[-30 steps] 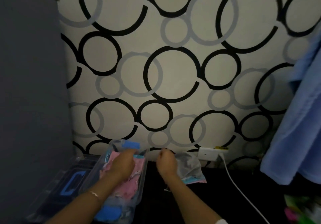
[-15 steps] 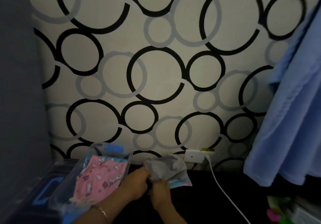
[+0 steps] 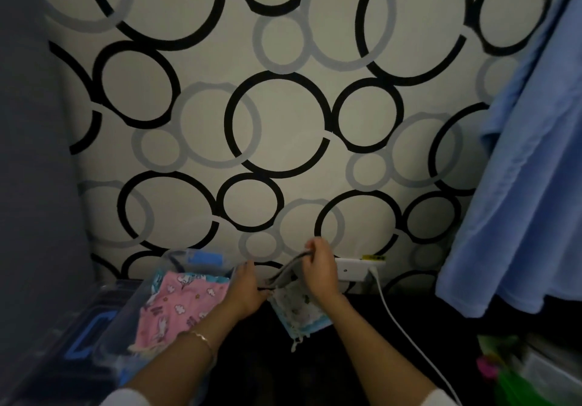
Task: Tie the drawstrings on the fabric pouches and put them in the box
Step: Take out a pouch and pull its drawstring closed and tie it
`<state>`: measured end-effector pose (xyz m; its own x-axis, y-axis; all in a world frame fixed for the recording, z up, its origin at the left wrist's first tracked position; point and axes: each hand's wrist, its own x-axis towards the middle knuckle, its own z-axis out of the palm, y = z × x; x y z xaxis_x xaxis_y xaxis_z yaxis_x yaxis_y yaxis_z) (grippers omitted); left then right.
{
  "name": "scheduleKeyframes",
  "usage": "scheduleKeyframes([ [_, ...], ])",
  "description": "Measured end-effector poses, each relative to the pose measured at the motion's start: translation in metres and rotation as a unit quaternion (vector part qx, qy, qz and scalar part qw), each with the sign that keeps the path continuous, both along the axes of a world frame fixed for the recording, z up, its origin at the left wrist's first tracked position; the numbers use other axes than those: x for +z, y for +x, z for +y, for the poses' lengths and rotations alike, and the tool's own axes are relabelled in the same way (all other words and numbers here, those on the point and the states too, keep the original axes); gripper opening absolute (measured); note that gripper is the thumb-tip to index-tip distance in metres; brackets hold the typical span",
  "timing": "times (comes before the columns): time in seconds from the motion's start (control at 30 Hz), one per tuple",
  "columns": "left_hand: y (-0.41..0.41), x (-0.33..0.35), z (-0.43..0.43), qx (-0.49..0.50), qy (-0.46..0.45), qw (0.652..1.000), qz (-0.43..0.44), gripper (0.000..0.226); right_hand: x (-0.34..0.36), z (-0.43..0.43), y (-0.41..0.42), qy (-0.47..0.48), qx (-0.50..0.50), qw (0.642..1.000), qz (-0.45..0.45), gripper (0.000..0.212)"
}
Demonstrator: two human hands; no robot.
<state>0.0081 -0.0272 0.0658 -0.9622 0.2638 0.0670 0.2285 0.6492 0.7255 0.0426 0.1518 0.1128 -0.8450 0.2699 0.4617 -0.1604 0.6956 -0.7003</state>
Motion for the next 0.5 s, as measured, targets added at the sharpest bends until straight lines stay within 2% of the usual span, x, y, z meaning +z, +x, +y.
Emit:
scheduleKeyframes([
  [0.03,0.004,0.009,0.004,0.020,0.001,1.000,-0.016,0.103,0.013,0.006,0.002,0.000,0.003,1.000,0.011,0.022],
  [0.07,0.004,0.013,0.009,0.030,-0.007,0.999,-0.032,0.116,0.023,0.011,0.004,0.006,0.006,1.000,0.027,0.022],
  [0.13,0.015,0.027,0.023,0.014,0.006,0.998,-0.053,0.119,0.036,0.021,0.007,0.022,-0.004,0.999,0.044,0.022],
  [0.17,0.018,0.030,0.030,-0.006,0.032,0.998,-0.049,0.108,0.040,0.026,0.008,0.035,-0.008,0.998,0.047,0.023],
  [0.27,0.028,0.033,0.044,-0.024,0.102,0.994,0.020,0.040,0.049,0.036,0.015,0.102,0.011,0.993,0.050,0.027],
  [0.3,0.030,0.033,0.045,-0.022,0.124,0.992,0.021,0.026,0.048,0.042,0.017,0.117,0.019,0.992,0.040,0.026],
  [0.4,0.031,0.038,0.036,-0.033,0.157,0.987,-0.019,0.021,0.041,0.062,0.026,0.172,0.019,0.985,-0.005,0.022],
  [0.5,0.035,0.047,0.018,-0.090,0.049,0.994,0.031,0.033,0.029,0.074,0.033,0.290,0.017,0.954,-0.074,0.017],
])
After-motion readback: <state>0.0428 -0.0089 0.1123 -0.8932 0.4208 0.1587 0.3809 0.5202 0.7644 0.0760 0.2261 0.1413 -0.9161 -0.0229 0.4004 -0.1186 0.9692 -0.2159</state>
